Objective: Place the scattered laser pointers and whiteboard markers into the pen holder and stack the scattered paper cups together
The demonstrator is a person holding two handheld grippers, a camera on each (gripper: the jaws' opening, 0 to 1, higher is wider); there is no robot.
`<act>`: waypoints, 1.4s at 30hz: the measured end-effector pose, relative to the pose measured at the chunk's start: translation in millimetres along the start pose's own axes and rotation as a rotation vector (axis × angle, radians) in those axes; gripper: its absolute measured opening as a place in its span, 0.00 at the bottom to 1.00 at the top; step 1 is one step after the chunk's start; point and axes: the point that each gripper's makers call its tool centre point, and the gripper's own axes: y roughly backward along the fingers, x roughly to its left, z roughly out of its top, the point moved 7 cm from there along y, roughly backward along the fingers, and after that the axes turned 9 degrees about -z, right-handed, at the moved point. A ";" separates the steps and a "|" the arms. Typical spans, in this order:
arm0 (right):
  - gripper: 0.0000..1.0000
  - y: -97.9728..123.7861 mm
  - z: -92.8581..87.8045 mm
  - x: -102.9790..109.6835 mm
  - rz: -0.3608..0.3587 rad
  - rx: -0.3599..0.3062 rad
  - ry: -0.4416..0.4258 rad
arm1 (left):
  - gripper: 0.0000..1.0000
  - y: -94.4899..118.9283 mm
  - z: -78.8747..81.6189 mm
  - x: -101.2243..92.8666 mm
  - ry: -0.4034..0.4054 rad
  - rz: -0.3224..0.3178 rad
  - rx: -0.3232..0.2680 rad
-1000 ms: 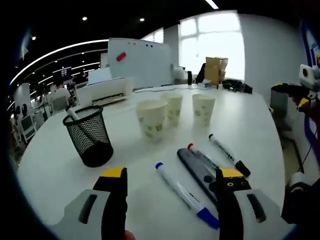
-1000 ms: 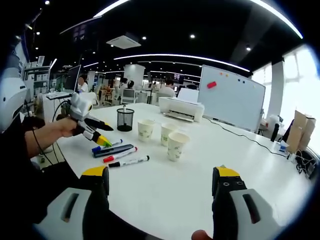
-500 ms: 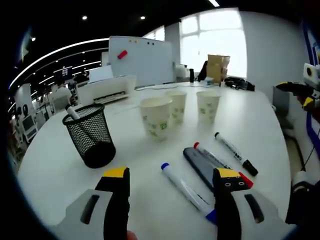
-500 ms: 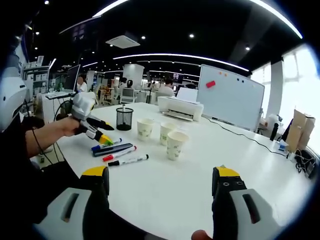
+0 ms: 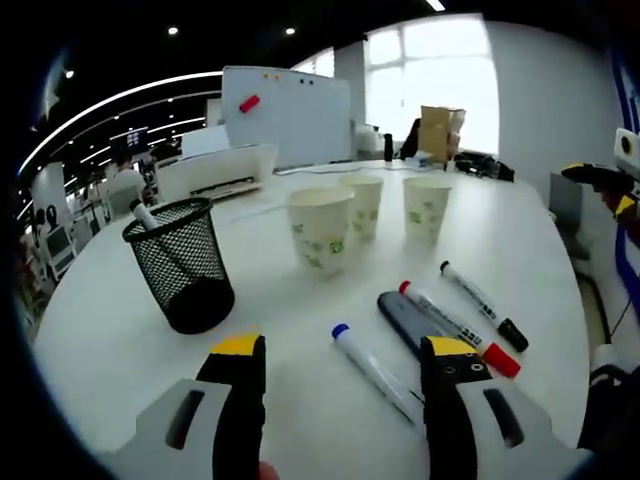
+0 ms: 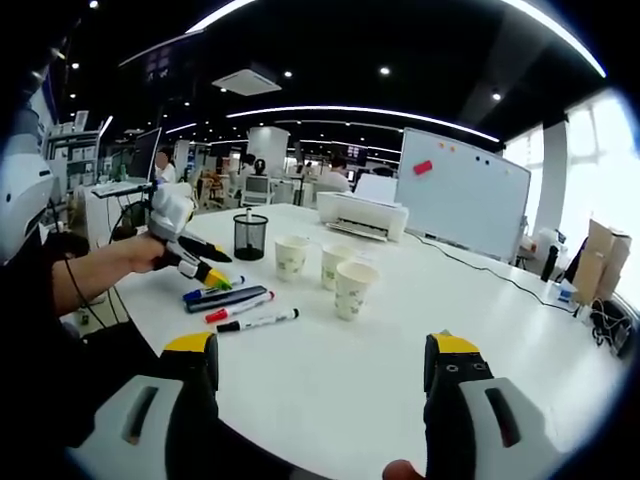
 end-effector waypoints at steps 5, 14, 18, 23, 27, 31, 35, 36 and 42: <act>0.80 0.2 0.2 0.1 0.001 0.000 0.001 | 0.64 -2.4 -2.9 -1.6 0.015 -0.011 0.005; 0.80 0.4 -0.1 -0.1 0.001 -0.001 -0.002 | 0.61 -5.4 -3.3 -0.3 0.033 -0.025 0.008; 0.80 0.5 -0.2 -0.1 0.003 -0.002 -0.002 | 0.60 -6.1 -3.6 -0.2 0.044 -0.033 0.007; 0.80 0.6 -1.3 -2.1 0.001 0.000 -0.003 | 0.60 -6.4 -4.7 0.2 0.059 -0.040 0.002; 0.80 0.5 -1.2 -2.1 0.003 0.001 -0.001 | 0.60 -7.2 -5.0 0.2 0.070 -0.040 -0.001; 0.80 0.6 -0.7 -2.4 0.004 -0.001 -0.002 | 0.60 -7.8 -5.3 0.5 0.080 -0.041 -0.002; 0.79 0.4 -0.5 -4.0 0.000 -0.001 0.001 | 0.57 -8.4 -5.5 2.2 0.085 -0.037 -0.001; 0.79 0.5 -0.4 -4.3 0.000 -0.002 0.000 | 0.57 -8.6 -5.6 2.3 0.086 -0.037 -0.001; 0.79 -0.3 -2.5 -4.3 0.002 0.000 0.000 | 0.55 -10.3 -10.2 4.0 0.055 -0.029 0.040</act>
